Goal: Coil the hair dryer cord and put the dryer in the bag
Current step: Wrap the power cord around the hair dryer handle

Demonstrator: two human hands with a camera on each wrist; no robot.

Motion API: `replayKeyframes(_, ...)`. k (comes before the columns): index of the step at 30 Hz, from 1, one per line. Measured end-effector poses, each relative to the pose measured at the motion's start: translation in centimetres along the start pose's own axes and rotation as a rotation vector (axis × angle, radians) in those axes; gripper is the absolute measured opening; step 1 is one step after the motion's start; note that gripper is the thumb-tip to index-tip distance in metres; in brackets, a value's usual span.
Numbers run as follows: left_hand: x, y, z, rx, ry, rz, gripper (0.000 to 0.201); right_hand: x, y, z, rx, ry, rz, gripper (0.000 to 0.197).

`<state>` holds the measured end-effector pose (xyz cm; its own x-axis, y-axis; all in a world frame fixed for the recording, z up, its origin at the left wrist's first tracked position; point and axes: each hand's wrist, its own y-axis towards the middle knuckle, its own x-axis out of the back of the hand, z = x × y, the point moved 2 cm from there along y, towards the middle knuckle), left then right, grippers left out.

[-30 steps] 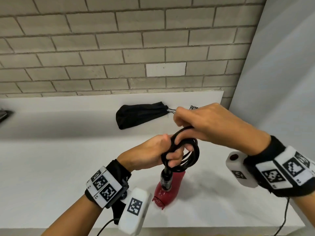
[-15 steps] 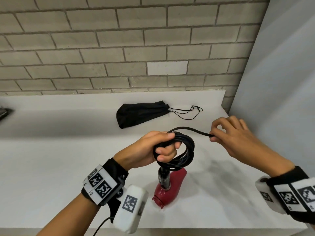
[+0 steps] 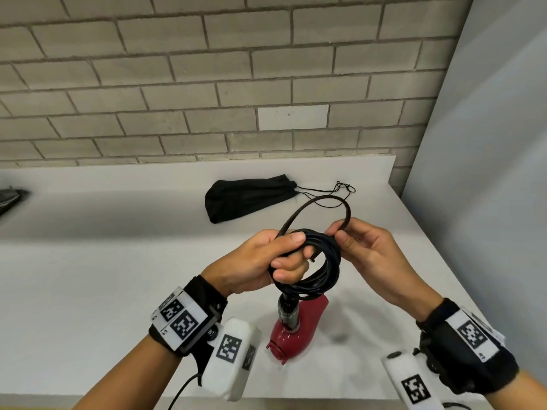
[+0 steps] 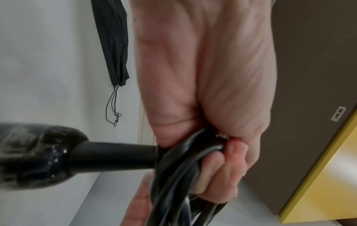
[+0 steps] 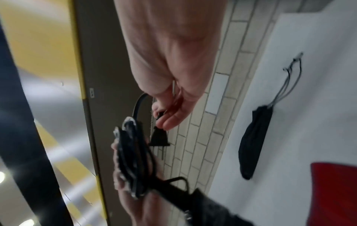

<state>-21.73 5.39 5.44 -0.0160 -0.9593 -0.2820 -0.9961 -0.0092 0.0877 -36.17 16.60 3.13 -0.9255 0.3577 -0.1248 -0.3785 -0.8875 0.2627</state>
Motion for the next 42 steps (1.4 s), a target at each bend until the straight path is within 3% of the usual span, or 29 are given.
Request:
replayKeyframes(5, 0.4, -0.4, -0.2, -0.001, 0.037, -0.014, 0.026, 0.2, 0.6, -0.6, -0.079, 0.129, 0.13, 0.035)
replayKeyframes(12, 0.2, -0.3, -0.7, 0.0, 0.265, -0.103, 0.032, -0.1, 1.4, -0.8, -0.111, 0.325, 0.191, 0.02)
replayKeyframes(16, -0.1, -0.3, -0.8, -0.025, 0.33, -0.19, 0.017, 0.0, 1.8, -0.9, -0.121, 0.35, 0.203, 0.02)
replayKeyframes(27, -0.9, -0.2, -1.0, -0.165, 0.706, -0.371, 0.022, -0.2, 2.8, -0.9, -0.145, 0.401, 0.269, 0.006)
replayKeyframes(28, -0.9, 0.0, -1.0, -0.168, 0.74, -0.379, 0.028, -0.6, 2.7, -1.0, -0.171, 0.43, 0.279, 0.008)
replayKeyframes(30, -0.8, 0.1, -1.1, -0.188, 0.768, -0.406, 0.034, -1.1, 2.6, -1.4, -0.209, 0.449, 0.282, 0.03)
replayKeyframes(34, -0.3, 0.1, -1.0, -0.197, 0.749, -0.449, 0.036, -1.1, 2.5, -1.4, -0.221, 0.385, 0.276, 0.058)
replayKeyframes(37, -0.4, 0.1, -1.0, -0.182, 0.702, -0.437, 0.035, -0.7, 1.7, -0.9, -0.224, 0.285, 0.376, 0.053)
replayKeyframes(39, -0.2, -0.1, -1.0, -0.187, 0.708, -0.44, 0.026, -0.2, 1.3, -0.2, -0.207, 0.08, 0.389, 0.042)
replayKeyframes(42, 0.1, -0.3, -1.0, -0.176, 0.676, -0.436, 0.023, 1.0, 0.7, 1.3, -0.055, -0.303, 0.215, 0.058)
